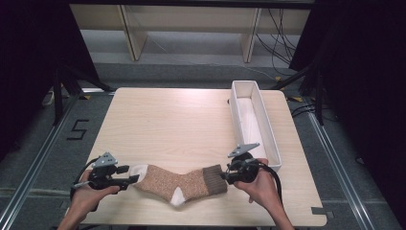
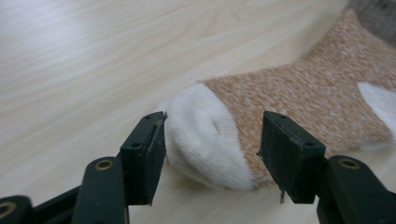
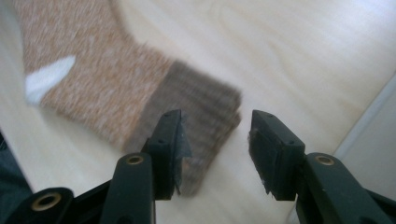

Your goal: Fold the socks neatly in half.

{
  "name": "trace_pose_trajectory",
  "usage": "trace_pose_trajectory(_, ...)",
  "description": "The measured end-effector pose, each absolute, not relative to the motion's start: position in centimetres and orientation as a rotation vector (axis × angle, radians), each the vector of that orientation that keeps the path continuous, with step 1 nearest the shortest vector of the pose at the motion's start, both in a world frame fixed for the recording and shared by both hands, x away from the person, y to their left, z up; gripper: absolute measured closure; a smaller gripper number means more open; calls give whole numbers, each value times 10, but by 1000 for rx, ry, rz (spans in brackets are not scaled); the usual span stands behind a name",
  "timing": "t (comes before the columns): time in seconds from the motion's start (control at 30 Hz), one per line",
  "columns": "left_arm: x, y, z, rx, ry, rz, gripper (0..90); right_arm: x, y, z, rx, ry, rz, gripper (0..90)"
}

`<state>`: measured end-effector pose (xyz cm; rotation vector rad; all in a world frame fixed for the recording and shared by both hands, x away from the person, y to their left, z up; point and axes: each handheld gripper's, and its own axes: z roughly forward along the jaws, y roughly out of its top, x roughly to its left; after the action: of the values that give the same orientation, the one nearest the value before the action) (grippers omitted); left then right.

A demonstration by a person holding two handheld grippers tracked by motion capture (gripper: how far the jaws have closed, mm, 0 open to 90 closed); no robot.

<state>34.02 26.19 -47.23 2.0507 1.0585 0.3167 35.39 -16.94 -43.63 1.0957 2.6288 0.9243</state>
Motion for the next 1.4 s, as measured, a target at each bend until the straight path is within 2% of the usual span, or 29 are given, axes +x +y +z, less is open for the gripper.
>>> trace_pose_trajectory(0.13, 356, 258, -469, 2146, 1074, 329, 396, 343, -172, -443, 1108, 2675, 882, 565)
trace_pose_trajectory(0.43, 375, 254, -482, 2179, 1112, 188, 461, 333, -170, -460, 1069, 2744, 850, 591)
trace_pose_trajectory(0.5, 377, 255, -484, 2184, 1109, 168, 531, 334, -168, -463, 1070, 2752, 825, 648)
trace_pose_trajectory(0.57, 379, 256, -485, 2180, 1092, 194, 666, 335, -167, -465, 1046, 2738, 800, 765)
trace_pose_trajectory(0.63, 379, 254, -482, 2197, 1052, 211, 763, 336, -169, -463, 995, 2747, 805, 839)
trace_pose_trajectory(0.73, 378, 249, -476, 2230, 1015, 245, 810, 334, -170, -458, 1003, 2728, 810, 875)
trace_pose_trajectory(1.0, 382, 243, -460, 2175, 965, 291, 819, 326, -174, -438, 930, 2695, 925, 896)
trace_pose_trajectory(1.07, 386, 244, -465, 2157, 991, 295, 818, 323, -176, -434, 887, 2684, 974, 896)
trace_pose_trajectory(1.2, 389, 241, -482, 2240, 1015, 272, 808, 316, -176, -441, 923, 2690, 909, 895)
trace_pose_trajectory(1.33, 388, 243, -484, 2251, 1031, 261, 736, 324, -176, -463, 976, 2713, 811, 890)
trace_pose_trajectory(1.4, 385, 244, -481, 2240, 1029, 281, 671, 326, -178, -464, 956, 2725, 807, 880)
